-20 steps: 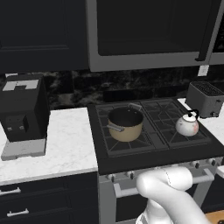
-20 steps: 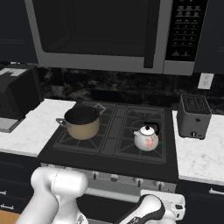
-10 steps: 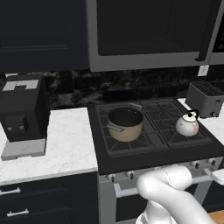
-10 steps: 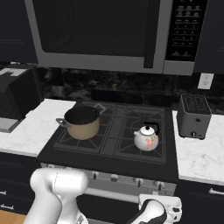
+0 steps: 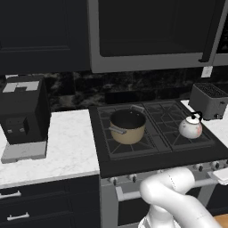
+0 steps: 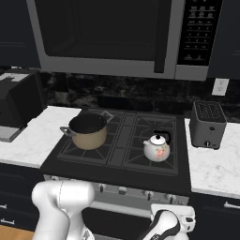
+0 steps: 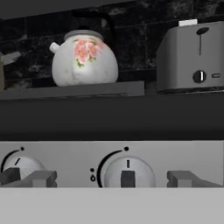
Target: Pick the kettle from the counter and place it on a stove burner. Then turn the burner on.
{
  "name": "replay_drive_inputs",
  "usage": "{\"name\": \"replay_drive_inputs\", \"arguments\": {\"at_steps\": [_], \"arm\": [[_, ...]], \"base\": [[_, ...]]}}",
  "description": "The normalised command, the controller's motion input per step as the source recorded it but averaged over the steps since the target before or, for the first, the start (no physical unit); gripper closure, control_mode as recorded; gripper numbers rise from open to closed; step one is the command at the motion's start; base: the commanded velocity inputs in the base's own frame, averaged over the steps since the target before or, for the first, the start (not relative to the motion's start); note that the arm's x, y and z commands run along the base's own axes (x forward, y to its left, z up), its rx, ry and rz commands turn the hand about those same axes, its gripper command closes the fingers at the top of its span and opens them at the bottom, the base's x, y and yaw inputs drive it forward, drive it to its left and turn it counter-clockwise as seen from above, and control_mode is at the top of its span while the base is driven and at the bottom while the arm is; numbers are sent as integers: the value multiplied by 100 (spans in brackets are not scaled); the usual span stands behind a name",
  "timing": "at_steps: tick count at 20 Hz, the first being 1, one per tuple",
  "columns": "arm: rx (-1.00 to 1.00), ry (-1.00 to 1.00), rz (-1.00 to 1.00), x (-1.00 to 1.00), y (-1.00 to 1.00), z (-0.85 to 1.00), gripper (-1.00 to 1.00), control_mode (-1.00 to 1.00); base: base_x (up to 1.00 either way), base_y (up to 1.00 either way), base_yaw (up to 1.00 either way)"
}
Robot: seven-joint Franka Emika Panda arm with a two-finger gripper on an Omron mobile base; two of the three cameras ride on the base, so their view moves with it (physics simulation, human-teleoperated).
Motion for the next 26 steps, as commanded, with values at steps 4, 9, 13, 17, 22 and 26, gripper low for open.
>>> {"name": "replay_drive_inputs", "arguments": {"at_steps": [4, 9, 13, 17, 22, 26], "arm": [[0, 0, 0, 18, -9, -29, -100, -100], [0, 0, 0, 5, -31, -28, -100, -100], [0, -1, 0, 12, -8, -8, -100, -100], [0, -3, 0, 3, 0, 0, -100, -100], [0, -4, 0, 0, 4, 0, -100, -100], [0, -4, 0, -1, 3, 5, -100, -100]], "base": [[0, 0, 0], [0, 0, 0], [0, 0, 0], [0, 0, 0], [0, 0, 0], [0, 0, 0]]}}
